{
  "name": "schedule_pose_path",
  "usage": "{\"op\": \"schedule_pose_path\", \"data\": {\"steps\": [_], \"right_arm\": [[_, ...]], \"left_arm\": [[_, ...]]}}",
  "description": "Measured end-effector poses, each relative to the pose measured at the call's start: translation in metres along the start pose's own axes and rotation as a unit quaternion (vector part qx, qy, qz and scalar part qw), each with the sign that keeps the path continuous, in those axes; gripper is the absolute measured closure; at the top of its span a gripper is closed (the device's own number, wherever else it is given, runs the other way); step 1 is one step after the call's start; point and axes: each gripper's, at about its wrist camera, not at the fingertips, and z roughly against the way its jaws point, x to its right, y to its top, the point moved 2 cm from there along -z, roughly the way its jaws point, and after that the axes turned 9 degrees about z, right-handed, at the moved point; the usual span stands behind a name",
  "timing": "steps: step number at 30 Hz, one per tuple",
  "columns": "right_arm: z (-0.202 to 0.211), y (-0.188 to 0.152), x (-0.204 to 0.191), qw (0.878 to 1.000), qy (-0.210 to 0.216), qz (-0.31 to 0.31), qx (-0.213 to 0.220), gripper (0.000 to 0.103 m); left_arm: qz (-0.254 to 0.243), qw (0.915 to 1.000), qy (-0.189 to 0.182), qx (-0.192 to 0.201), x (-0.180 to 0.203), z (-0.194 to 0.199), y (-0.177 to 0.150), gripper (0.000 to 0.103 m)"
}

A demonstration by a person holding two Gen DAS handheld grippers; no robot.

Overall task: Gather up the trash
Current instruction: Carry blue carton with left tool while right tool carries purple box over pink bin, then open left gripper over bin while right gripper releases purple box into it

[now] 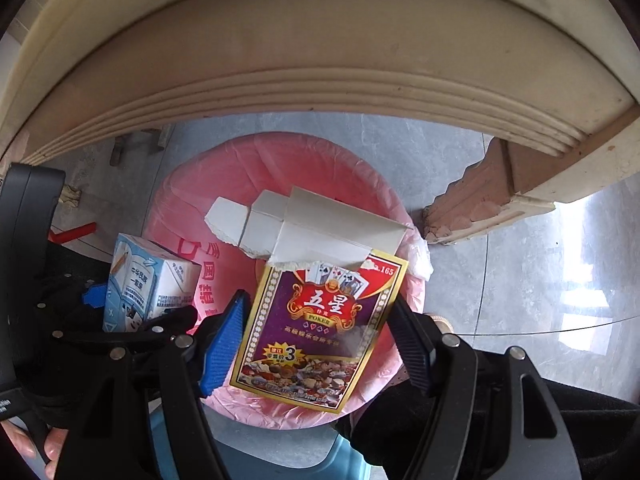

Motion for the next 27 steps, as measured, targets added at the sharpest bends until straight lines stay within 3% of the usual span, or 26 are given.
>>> {"op": "schedule_pose_path", "data": {"steps": [5,12,15,23,27], "right_arm": [[-0.014,0.0,-0.001,1.0,0.008,0.0,-0.015,0.035],[-0.022,0.002,0.001,0.999,0.031,-0.012,-0.021,0.034],[-0.024,0.001,0.001,0.999,0.027,-0.012,-0.025,0.029],[-0.025,0.0,0.005,0.999,0.032,-0.026,-0.03,0.025],[-0.026,-0.002,0.006,0.999,0.033,-0.028,-0.033,0.025]], "left_arm": [[0.003,0.9998,0.018,0.002,0.0,-0.006,0.003,0.036],[0.013,0.9997,0.014,-0.016,-0.003,-0.008,0.003,0.035],[0.017,0.9995,0.014,-0.024,-0.006,-0.011,0.004,0.035],[0.029,0.9991,0.011,-0.029,-0.006,-0.014,0.005,0.025],[0.031,0.9991,0.009,-0.027,-0.007,-0.013,0.005,0.025]]}}
